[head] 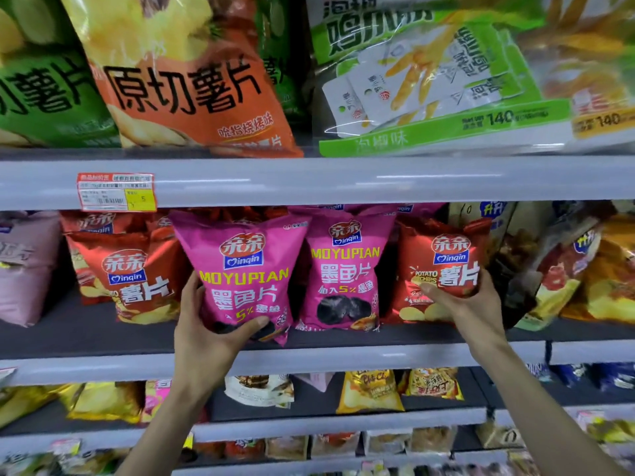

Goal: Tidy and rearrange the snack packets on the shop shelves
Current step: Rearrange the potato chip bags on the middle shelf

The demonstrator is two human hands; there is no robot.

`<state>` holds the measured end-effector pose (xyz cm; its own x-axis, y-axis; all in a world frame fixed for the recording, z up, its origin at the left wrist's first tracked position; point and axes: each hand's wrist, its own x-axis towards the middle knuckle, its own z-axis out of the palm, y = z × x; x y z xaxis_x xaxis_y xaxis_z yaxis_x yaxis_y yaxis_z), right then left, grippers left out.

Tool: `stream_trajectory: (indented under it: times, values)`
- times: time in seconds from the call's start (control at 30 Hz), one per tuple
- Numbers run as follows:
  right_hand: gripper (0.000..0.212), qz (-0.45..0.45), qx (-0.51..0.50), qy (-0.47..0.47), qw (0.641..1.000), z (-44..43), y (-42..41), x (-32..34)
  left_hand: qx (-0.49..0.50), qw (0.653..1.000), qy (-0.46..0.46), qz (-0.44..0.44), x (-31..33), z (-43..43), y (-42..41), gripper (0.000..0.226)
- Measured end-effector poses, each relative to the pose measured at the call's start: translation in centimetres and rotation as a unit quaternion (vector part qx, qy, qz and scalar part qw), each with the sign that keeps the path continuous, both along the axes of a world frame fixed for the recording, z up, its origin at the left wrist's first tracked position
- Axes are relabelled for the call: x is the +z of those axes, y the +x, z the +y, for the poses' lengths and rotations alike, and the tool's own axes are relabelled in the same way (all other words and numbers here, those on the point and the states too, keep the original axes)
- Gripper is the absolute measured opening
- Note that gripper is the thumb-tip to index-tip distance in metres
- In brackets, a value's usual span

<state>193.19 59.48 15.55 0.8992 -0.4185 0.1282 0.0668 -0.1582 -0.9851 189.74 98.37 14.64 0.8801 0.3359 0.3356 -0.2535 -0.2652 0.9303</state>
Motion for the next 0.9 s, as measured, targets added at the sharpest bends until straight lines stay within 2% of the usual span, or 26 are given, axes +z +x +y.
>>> stream_trajectory:
  times: [0.3, 0.43, 0.6, 0.73, 0.9]
  values:
    - [0.088, -0.067, -0.043, 0.003, 0.997, 0.8, -5.0, 2.2, -0.02, 0.999, -0.016, -0.041, 0.8, 0.8, -1.7, 0.098]
    - [0.09, -0.082, -0.018, 0.008, 0.996, 3.4, -6.9, 4.2, -0.028, 0.998, -0.032, -0.049, 1.6, 1.4, -2.6, 0.092]
    - [0.085, -0.072, 0.03, 0.049, 0.996, 9.1, -8.5, 4.9, -0.054, 0.996, -0.06, -0.033, 1.9, 3.2, -4.4, 0.087]
    - [0.078, -0.067, 0.063, 0.055, 0.994, 14.7, -9.1, 4.1, -0.033, 0.995, -0.089, -0.027, 1.5, 5.5, -6.1, 0.081]
    - [0.088, -0.079, 0.045, 0.049, 0.995, 22.1, -8.2, 2.8, -0.003, 0.994, -0.108, -0.022, 0.0, 10.5, -8.2, 0.095]
